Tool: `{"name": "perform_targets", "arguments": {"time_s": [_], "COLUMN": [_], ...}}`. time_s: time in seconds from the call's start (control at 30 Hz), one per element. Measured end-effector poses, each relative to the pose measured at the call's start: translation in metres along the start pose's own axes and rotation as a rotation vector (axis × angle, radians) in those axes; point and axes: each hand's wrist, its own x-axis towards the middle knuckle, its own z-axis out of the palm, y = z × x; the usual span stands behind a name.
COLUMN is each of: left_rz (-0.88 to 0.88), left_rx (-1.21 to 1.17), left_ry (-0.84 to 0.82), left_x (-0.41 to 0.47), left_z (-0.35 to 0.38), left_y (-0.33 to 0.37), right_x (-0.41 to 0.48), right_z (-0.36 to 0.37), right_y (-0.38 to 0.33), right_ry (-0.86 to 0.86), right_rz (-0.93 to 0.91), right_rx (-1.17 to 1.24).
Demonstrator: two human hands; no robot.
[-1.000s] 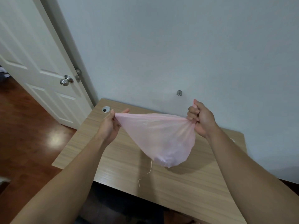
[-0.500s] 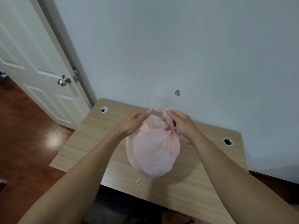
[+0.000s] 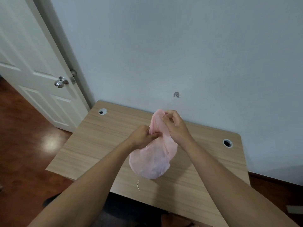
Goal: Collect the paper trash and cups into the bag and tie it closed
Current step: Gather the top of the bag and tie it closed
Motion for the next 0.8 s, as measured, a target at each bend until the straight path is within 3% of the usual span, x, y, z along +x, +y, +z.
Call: {"name": "perform_targets", "arguments": {"time_s": [0.13, 0.23, 0.4, 0.5, 0.57, 0.67, 0.8], "left_rz": [0.077, 0.088, -0.013, -0.113, -0.188, -0.178, -0.11], "left_rx": [-0.021, -0.103, -0.562, -0.935, -1.187, -1.421, -1.534], "left_ry": [0.002, -0.051, 0.005, 0.114, 0.19, 0.27, 0.266], "left_x": [0.0, -0.003, -0.012, -0.012, -0.009, -0.007, -0.004], "left_z": [0.002, 0.005, 0.0, -0.01, -0.015, -0.022, -0.025], "left_y": [0.007, 0.013, 0.016, 0.008, -0.001, -0.006, 0.002], "right_x": [-0.013, -0.015, 0.002, 0.011, 0.014, 0.015, 0.004], "right_z": [0.005, 0.013, 0.017, 0.004, -0.007, -0.017, -0.019], "right_y": [0.006, 0.008, 0.006, 0.007, 0.01, 0.017, 0.015], "right_ry": [-0.225, -0.199, 0.178, 0.294, 0.327, 0.276, 0.094], "right_rz": [0.092, 0.009, 0.152, 0.246, 0.268, 0.279, 0.159], "right_rx": [-0.173, -0.215, 0.225, 0.66, 0.761, 0.564, 0.015]}}
